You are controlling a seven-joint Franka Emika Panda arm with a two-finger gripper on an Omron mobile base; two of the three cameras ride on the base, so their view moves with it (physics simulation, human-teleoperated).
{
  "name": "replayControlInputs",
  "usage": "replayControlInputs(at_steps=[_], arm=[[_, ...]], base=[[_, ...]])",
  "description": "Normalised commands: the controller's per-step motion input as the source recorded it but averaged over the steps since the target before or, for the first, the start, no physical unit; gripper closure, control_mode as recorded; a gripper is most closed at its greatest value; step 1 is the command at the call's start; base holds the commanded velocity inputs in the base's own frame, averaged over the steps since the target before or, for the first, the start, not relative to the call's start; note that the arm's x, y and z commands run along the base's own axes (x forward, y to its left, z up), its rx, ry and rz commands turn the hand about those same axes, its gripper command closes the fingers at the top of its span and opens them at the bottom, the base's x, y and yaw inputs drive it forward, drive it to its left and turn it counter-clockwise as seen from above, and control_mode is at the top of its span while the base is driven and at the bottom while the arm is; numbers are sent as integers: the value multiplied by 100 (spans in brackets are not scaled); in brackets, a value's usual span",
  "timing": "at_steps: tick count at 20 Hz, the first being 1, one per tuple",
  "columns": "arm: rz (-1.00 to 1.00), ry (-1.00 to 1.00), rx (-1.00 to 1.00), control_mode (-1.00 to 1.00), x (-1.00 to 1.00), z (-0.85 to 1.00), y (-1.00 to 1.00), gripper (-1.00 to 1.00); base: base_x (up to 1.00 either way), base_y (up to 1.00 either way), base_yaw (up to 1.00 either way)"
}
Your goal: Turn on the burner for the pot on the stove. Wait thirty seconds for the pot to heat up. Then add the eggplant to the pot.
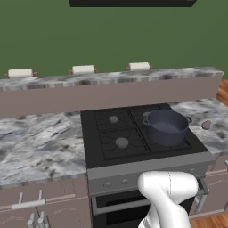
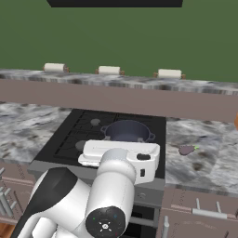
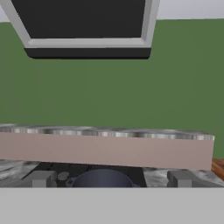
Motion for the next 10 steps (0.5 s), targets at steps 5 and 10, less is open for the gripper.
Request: replayControlInputs(at_steps=[5, 10], arm=[[0, 0, 0, -100, 0, 0, 0, -100], [0, 0, 0, -100, 0, 0, 0, -100]], base=[[0, 0, 0], [0, 0, 0]])
